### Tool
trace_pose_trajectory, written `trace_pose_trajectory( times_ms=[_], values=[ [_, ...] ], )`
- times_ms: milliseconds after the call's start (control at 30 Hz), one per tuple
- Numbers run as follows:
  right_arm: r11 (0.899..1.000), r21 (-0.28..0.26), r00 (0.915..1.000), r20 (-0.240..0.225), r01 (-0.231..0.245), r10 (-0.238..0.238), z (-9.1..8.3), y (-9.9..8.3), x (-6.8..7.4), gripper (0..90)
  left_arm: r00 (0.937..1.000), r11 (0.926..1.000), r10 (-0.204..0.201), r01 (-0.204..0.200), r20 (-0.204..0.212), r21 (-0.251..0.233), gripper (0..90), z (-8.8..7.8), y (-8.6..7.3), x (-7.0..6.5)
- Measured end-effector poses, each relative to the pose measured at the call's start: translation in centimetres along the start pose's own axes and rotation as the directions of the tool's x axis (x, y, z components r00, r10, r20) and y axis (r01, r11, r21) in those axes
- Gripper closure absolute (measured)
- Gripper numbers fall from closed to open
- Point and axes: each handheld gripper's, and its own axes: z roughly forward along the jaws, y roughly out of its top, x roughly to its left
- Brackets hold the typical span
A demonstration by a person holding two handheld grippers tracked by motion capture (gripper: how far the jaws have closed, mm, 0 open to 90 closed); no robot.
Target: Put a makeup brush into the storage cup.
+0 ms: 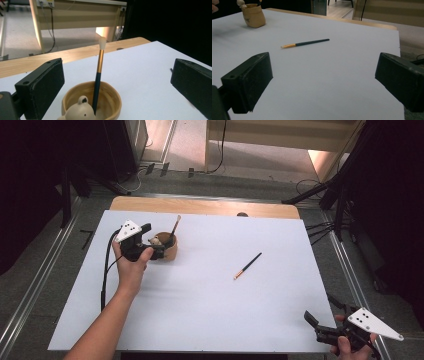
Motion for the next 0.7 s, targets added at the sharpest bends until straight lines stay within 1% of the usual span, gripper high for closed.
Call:
trace_pose_trajectory(
  times_ms=[67,100,167,233,267,333,433,467,533,600,700],
  values=[
    [1.0,-0.003,1.0,0.002,0.0,0.0,-0.1,0.0,0.0,1.5,0.9999,0.9999,0.01,-0.01,-0.005,0.008,0.0,-0.2,0.0,-0.1],
    [1.0,-0.004,1.0,0.001,-0.002,0.002,-0.1,0.1,0.0,0.9,0.9999,0.9999,0.014,-0.014,0.003,0.009,0.0,-0.3,0.0,-0.2],
    [1.0,-0.004,1.0,0.0,-0.001,0.001,-0.1,0.1,0.1,0.1,0.9996,0.9996,0.027,-0.027,-0.003,0.013,0.0,-0.7,0.2,-0.4],
    [1.0,-0.004,1.0,-0.004,0.004,-0.004,-0.1,0.1,0.2,0.0,0.9994,0.9994,0.035,-0.035,0.006,0.007,0.0,-1.0,0.2,-0.5],
    [1.0,0.0,1.0,-0.002,0.005,-0.005,-0.1,0.1,0.2,0.0,0.9989,0.9989,0.047,-0.047,0.006,0.007,0.0,-1.2,0.2,-0.6],
    [1.0,0.002,1.0,-0.003,0.006,-0.006,-0.1,0.0,0.3,0.0,0.9986,0.9986,0.052,-0.052,0.01,0.008,0.0,-1.5,0.2,-0.7],
    [1.0,-0.001,1.0,-0.001,0.0,0.0,-0.2,0.1,0.2,0.0,0.9993,0.9995,0.029,-0.03,0.024,0.006,0.0,-1.9,-0.1,-0.6],
    [1.0,0.001,1.0,0.0,-0.004,0.004,-0.3,0.1,0.2,0.0,0.9992,0.9993,0.036,-0.036,0.02,0.013,0.0,-2.1,-0.1,-0.6],
    [1.0,0.002,0.9999,-0.013,-0.002,0.002,-0.3,0.1,0.2,0.0,0.9993,0.9995,0.029,-0.03,0.024,0.009,0.0,-2.4,-0.3,-0.5],
    [1.0,0.002,0.9998,-0.022,0.004,-0.003,-0.4,0.1,0.3,0.0,0.9994,0.9994,0.03,-0.031,0.018,0.013,0.0,-2.7,-0.5,-0.5],
    [1.0,0.002,0.9997,-0.024,0.003,-0.003,-0.4,0.1,0.3,0.0,0.9992,0.9992,0.038,-0.038,0.012,0.014,0.0,-3.1,-0.7,-0.5]
  ],
)
